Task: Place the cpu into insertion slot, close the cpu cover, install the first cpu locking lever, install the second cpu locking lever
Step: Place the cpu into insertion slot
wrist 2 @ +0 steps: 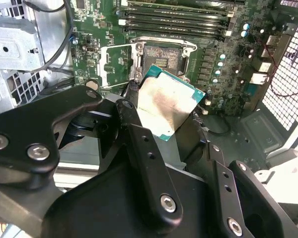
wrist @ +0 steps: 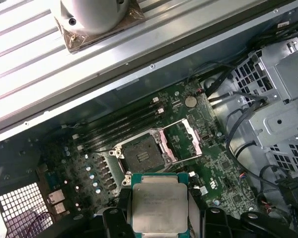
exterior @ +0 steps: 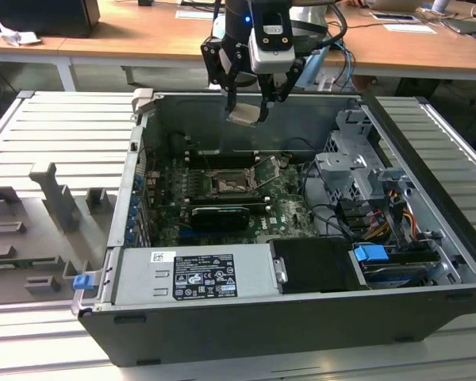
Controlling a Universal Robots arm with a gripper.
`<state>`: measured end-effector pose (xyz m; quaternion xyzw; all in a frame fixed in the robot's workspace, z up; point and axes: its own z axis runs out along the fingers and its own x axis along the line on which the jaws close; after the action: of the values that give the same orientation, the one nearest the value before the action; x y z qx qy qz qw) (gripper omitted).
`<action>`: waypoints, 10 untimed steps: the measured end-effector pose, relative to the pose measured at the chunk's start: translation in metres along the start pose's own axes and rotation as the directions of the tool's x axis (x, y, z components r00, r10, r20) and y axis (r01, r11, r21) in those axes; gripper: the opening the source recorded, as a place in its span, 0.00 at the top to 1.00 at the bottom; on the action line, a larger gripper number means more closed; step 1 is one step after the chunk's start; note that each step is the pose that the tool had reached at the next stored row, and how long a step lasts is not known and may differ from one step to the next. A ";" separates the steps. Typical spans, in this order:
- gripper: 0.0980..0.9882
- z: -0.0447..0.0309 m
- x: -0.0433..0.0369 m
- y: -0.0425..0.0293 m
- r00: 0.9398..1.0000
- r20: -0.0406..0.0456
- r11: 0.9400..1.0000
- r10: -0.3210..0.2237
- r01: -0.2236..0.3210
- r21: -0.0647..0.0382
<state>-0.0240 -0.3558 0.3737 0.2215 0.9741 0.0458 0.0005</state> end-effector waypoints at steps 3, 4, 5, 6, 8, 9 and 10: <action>0.50 0.0000 0.0000 0.0000 1.000 0.001 1.000 0.014 -0.014 0.000; 0.50 0.0000 0.0000 0.0000 1.000 0.002 1.000 0.018 -0.018 0.000; 0.50 0.0000 0.0000 0.0000 1.000 0.002 1.000 0.025 -0.025 -0.001; 0.50 0.0000 0.0000 0.0000 0.999 0.003 1.000 0.032 -0.032 -0.001; 0.50 0.0000 0.0000 0.0000 0.999 0.004 0.999 0.040 -0.040 -0.001; 0.50 0.0000 0.0000 0.0000 0.999 0.004 0.999 0.045 -0.045 -0.001; 0.50 0.0000 0.0000 0.0000 0.999 0.004 0.999 0.049 -0.049 -0.001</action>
<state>-0.0240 -0.3558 0.3737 0.2454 0.9683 0.0457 0.0016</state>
